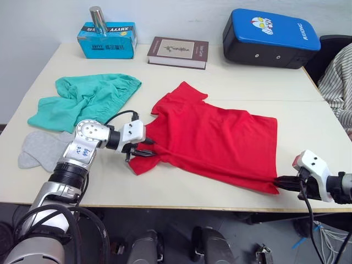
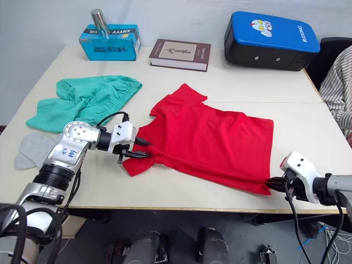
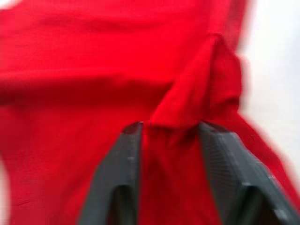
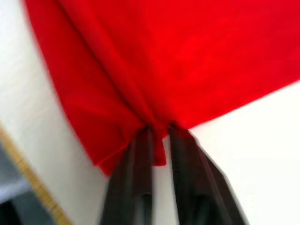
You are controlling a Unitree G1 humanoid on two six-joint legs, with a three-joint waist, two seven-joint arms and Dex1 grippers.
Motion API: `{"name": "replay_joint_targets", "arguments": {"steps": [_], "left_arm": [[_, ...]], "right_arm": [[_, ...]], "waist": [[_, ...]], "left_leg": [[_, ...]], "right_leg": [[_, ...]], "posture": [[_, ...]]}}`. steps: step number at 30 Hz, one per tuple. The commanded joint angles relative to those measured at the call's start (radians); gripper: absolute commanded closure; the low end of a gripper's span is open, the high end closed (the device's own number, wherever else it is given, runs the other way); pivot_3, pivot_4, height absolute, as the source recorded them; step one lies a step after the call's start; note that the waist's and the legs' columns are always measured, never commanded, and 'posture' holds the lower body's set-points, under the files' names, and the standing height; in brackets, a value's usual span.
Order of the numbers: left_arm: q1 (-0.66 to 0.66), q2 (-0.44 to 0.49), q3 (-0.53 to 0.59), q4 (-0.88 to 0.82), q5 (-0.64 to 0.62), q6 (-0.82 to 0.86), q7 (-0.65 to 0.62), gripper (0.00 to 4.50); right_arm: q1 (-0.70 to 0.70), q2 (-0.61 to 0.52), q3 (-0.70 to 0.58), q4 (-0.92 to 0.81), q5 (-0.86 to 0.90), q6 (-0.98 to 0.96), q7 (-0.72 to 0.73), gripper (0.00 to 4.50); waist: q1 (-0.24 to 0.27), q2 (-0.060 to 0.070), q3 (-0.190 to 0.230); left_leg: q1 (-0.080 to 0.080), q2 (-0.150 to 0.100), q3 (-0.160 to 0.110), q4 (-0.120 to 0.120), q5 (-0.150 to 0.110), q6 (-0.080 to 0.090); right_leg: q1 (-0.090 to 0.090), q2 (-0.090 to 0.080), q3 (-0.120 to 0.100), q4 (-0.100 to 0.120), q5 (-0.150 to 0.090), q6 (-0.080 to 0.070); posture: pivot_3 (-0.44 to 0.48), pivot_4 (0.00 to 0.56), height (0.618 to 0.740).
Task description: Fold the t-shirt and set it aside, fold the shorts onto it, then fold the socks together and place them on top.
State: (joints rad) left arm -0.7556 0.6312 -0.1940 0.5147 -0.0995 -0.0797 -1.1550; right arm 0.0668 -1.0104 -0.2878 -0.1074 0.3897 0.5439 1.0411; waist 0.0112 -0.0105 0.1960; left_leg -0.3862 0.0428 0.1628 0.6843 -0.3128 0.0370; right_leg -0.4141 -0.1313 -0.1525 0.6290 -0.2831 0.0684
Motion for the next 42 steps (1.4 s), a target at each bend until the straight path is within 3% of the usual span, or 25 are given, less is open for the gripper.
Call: {"name": "replay_joint_targets", "arguments": {"steps": [1,2,4,7,12,16,19,24,29,35,42], "left_arm": [[-0.001,-0.007,0.113,-0.009,-0.018,-0.089,0.124,1.29],[0.006,-0.010,0.161,-0.041,-0.046,-0.082,0.168,1.00],[0.065,0.008,0.219,-0.187,-0.142,0.020,0.141,0.98],[0.196,0.069,0.226,-0.389,-0.217,0.122,0.048,1.59],[0.478,0.143,0.274,-0.664,-0.321,0.286,0.034,3.13],[0.638,0.132,0.240,-0.737,-0.227,0.240,0.099,4.42],[0.658,0.074,0.249,-0.717,-0.178,0.252,0.226,4.47],[0.593,0.031,0.230,-0.639,-0.094,0.249,0.329,4.47],[0.500,0.022,0.200,-0.522,-0.052,0.221,0.342,4.47],[0.357,-0.051,0.182,-0.359,-0.042,0.213,0.368,4.47],[0.292,-0.066,0.165,-0.249,-0.001,0.140,0.365,4.47]], "right_arm": [[0.019,0.020,-0.132,-0.050,0.023,-0.032,-0.041,2.48],[0.029,0.033,-0.182,-0.073,0.046,-0.028,-0.045,2.13],[0.047,0.057,-0.265,-0.136,0.121,0.019,-0.039,1.46],[0.089,0.073,-0.300,-0.222,0.173,0.036,-0.011,1.53],[0.140,0.120,-0.145,-0.404,0.161,-0.040,-0.004,3.08],[0.133,0.216,0.002,-0.354,0.013,-0.265,-0.038,4.48],[0.142,0.249,0.057,-0.280,-0.064,-0.380,-0.044,4.50],[0.108,0.291,0.079,-0.132,-0.127,-0.485,-0.094,4.50],[0.077,0.294,0.089,-0.005,-0.187,-0.533,-0.141,4.50],[0.054,0.285,0.089,0.081,-0.250,-0.520,-0.234,4.50],[0.053,0.263,0.043,0.152,-0.274,-0.500,-0.321,4.50]], "waist": [[-0.001,0.000,0.000],[-0.001,0.000,0.000],[-0.003,0.000,0.000],[-0.014,0.000,0.000],[-0.019,0.001,0.000],[-0.009,0.001,-0.001],[0.005,0.002,-0.001],[0.011,0.001,-0.001],[0.010,0.001,-0.001],[0.009,-0.001,-0.003],[0.010,-0.005,-0.005]], "left_leg": [[0.000,0.000,0.000,0.000,0.000,0.000],[0.000,0.000,0.000,0.000,0.000,0.000],[-0.001,0.000,-0.001,0.000,0.000,0.000],[0.000,0.001,-0.002,-0.002,0.000,0.000],[0.002,0.002,-0.002,-0.003,-0.001,-0.001],[0.001,0.002,-0.004,-0.002,-0.001,-0.002],[0.001,0.000,-0.004,-0.003,-0.003,-0.005],[0.000,-0.001,-0.004,-0.002,-0.001,-0.001],[0.000,-0.001,-0.004,-0.002,-0.001,-0.001],[0.001,0.000,-0.004,-0.002,0.000,-0.001],[0.001,0.000,-0.004,-0.002,0.000,-0.001]], "right_leg": [[0.000,0.000,0.000,0.000,0.000,0.000],[0.000,0.000,0.000,0.000,0.000,0.000],[0.000,0.000,0.000,0.000,0.000,0.000],[0.001,0.000,-0.001,0.000,0.000,0.000],[0.002,0.001,0.000,-0.002,0.000,0.000],[0.002,0.001,-0.001,-0.002,0.000,0.000],[0.001,-0.001,0.000,-0.002,0.000,-0.001],[0.001,-0.001,-0.001,-0.002,0.001,-0.001],[0.001,0.000,-0.001,-0.002,0.001,-0.001],[0.002,0.000,-0.002,-0.001,0.001,-0.001],[0.002,-0.001,-0.003,-0.002,0.001,-0.001]], "posture": [[0.000,0.150,0.740],[0.000,0.150,0.740],[0.000,0.150,0.740],[0.000,0.150,0.740],[0.000,0.150,0.740],[0.000,0.150,0.740],[0.000,0.150,0.740],[0.000,0.150,0.740],[0.000,0.150,0.740],[0.000,0.150,0.740],[0.000,0.150,0.740]]}}
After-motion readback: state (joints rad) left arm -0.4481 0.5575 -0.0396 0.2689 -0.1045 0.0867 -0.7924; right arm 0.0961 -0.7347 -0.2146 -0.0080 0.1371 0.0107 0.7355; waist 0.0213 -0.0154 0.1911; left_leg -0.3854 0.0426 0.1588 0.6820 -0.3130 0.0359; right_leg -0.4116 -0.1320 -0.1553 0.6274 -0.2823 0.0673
